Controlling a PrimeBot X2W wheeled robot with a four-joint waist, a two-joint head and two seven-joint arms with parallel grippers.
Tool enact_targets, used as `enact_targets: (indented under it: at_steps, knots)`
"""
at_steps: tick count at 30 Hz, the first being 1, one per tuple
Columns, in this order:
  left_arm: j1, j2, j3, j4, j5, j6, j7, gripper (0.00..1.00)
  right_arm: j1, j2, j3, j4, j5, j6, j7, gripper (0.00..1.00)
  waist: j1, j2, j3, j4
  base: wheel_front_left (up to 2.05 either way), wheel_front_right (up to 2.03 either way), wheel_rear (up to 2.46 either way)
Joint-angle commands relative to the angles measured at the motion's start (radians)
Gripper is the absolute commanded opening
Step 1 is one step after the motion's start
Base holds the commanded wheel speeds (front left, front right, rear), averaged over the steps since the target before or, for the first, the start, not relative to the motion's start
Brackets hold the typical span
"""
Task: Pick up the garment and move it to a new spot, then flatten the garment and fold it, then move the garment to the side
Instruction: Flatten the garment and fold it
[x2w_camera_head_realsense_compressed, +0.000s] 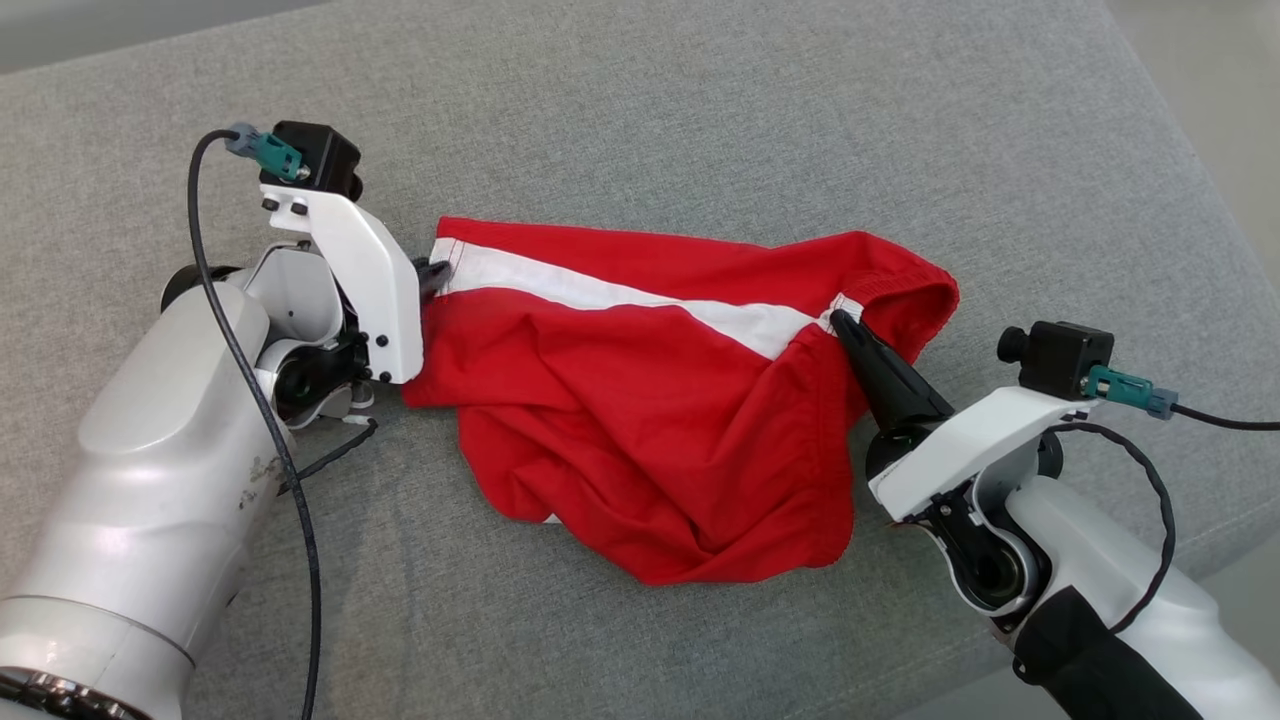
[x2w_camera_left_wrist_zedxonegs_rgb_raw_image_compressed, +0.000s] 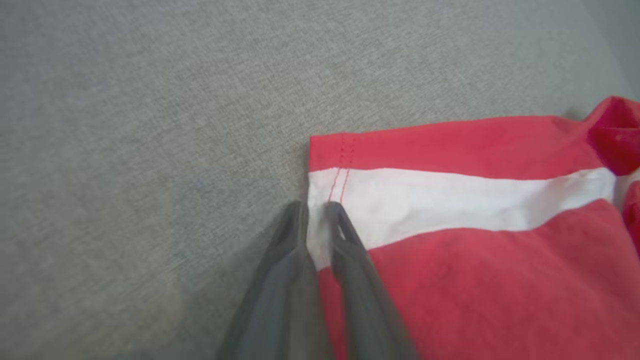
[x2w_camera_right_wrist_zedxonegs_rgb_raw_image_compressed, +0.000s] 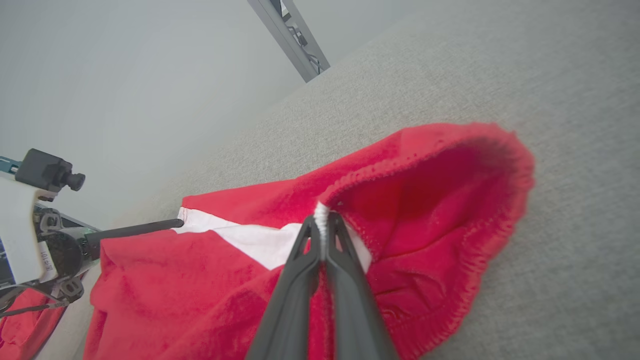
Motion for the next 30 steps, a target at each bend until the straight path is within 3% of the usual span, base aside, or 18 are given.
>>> enact_targets:
  at_steps: [1, 11, 21, 30]
  knots:
    - [0.001, 0.003, -0.011, 0.007, -0.008, 0.000, 0.008, 0.00, 0.001, -0.002, -0.006, 0.003, -0.005, 0.000, -0.007, 0.00, 0.0000, 0.0000, -0.003, 0.001, 0.00, 0.00, 0.00]
    - [0.012, 0.002, -0.025, -0.047, -0.102, 0.000, -0.066, 0.00, 0.015, -0.034, -0.061, -0.009, -0.064, 0.000, -0.005, 0.00, 0.0000, 0.0000, -0.077, 0.036, 0.00, 0.00, 0.00]
    - [0.024, 0.007, 0.028, -0.128, -0.224, 0.000, -0.225, 0.00, -0.015, -0.108, -0.139, -0.030, -0.167, 0.000, -0.005, 0.00, 0.0000, 0.0000, -0.219, 0.108, 0.00, 0.00, 0.00]
    - [0.008, 0.014, 0.063, -0.166, -0.268, 0.000, -0.398, 0.00, -0.068, -0.117, -0.193, -0.086, -0.213, 0.000, -0.005, 0.00, 0.0000, 0.0000, -0.350, 0.150, 0.00, 0.00, 0.00]
